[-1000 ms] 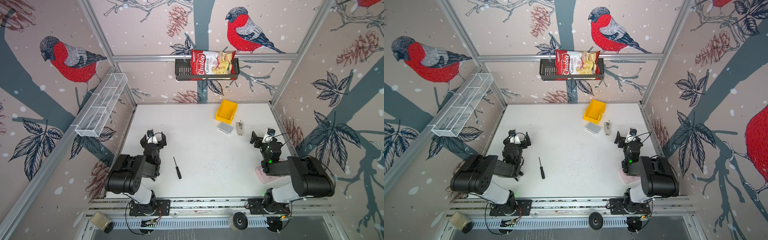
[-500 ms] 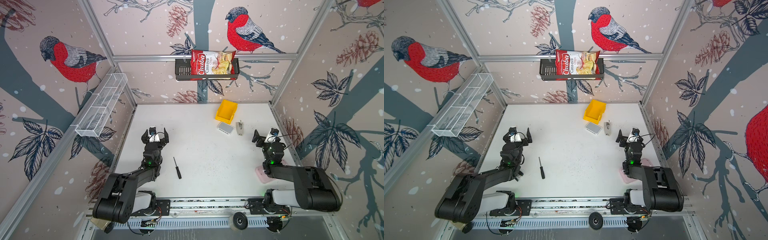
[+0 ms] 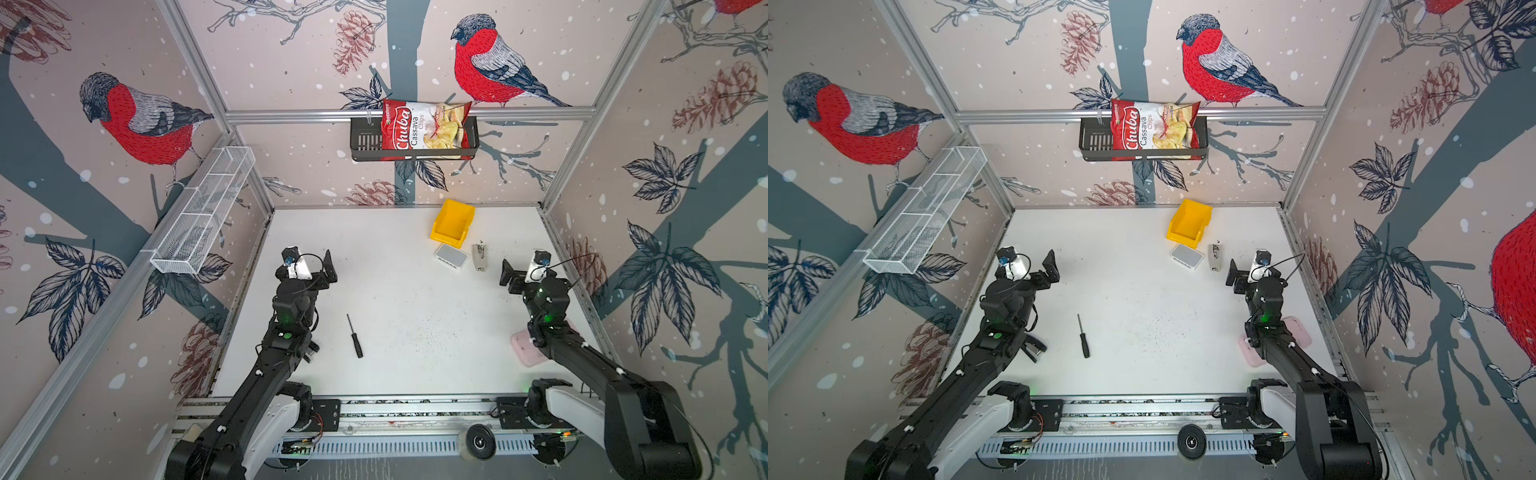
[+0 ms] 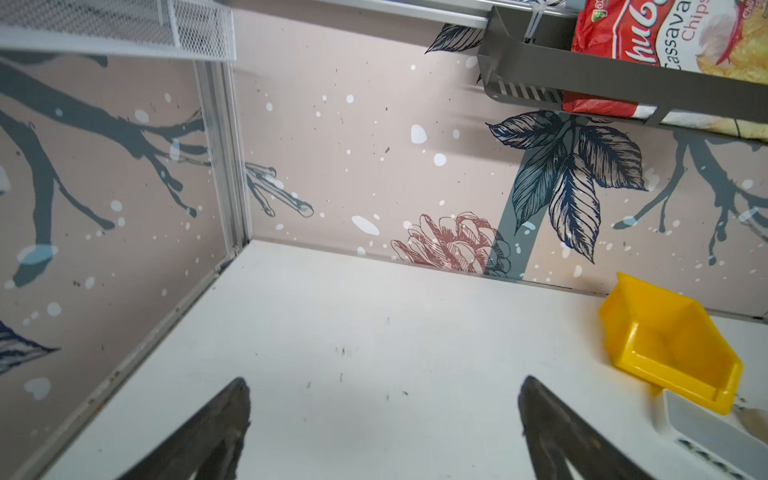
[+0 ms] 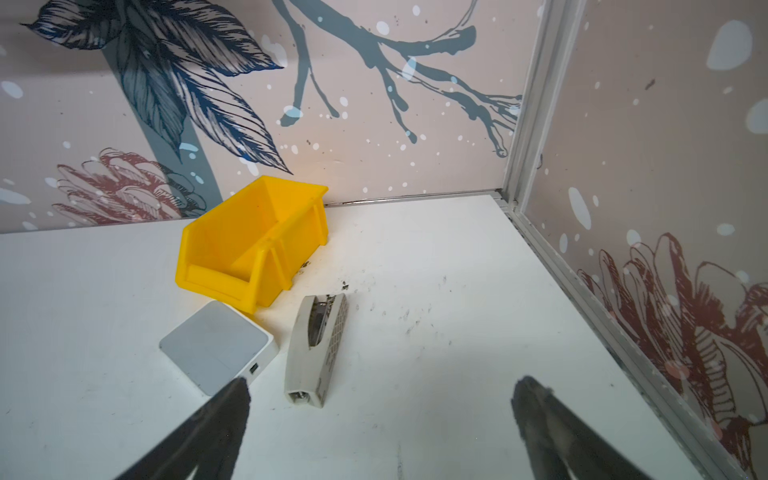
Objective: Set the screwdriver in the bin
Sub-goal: 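Move the left gripper over the black-handled screwdriver while the right arm reaches forward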
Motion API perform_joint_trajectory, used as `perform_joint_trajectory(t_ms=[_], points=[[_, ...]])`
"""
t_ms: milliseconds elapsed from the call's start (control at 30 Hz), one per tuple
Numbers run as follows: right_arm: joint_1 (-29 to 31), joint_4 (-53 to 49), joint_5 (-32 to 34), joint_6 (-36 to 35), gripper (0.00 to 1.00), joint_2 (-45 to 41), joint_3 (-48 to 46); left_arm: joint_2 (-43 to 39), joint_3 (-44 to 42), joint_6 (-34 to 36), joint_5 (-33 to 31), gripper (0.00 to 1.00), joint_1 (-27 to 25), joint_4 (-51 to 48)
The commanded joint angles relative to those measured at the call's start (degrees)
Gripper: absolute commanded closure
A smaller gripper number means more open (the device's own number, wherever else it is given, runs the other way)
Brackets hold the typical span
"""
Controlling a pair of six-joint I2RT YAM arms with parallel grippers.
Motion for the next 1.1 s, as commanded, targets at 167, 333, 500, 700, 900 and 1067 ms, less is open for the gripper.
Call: perform_joint_trajectory(t_ms=[167,333,500,700,900,1067], points=[[7.61,-14.3,0.61,2.68,0.01,-8.01,3.3,0.44,7.97,-23.16,6.29,0.01,-0.73,-33.13],[15.0,-20.4,-1.04,5.02,0.01,-12.25,5.47,0.74,10.02,-28.65,10.02,0.01,-3.33,-44.88],[22.14,-23.81,-5.01,6.84,0.01,-15.34,6.26,2.39,10.68,-32.63,11.07,0.01,-8.29,-52.24],[30.92,-28.37,-12.36,5.21,0.01,-14.96,8.45,7.85,10.64,-37.58,10.51,0.01,-13.86,-53.73],[39.19,-28.47,-17.45,1.31,0.01,-13.98,9.72,13.0,11.14,-38.51,11.8,0.01,-15.11,-53.77],[44.22,-31.61,-17.03,-4.79,0.01,-11.45,11.84,16.86,11.09,-38.17,11.73,0.03,-15.04,-53.93]])
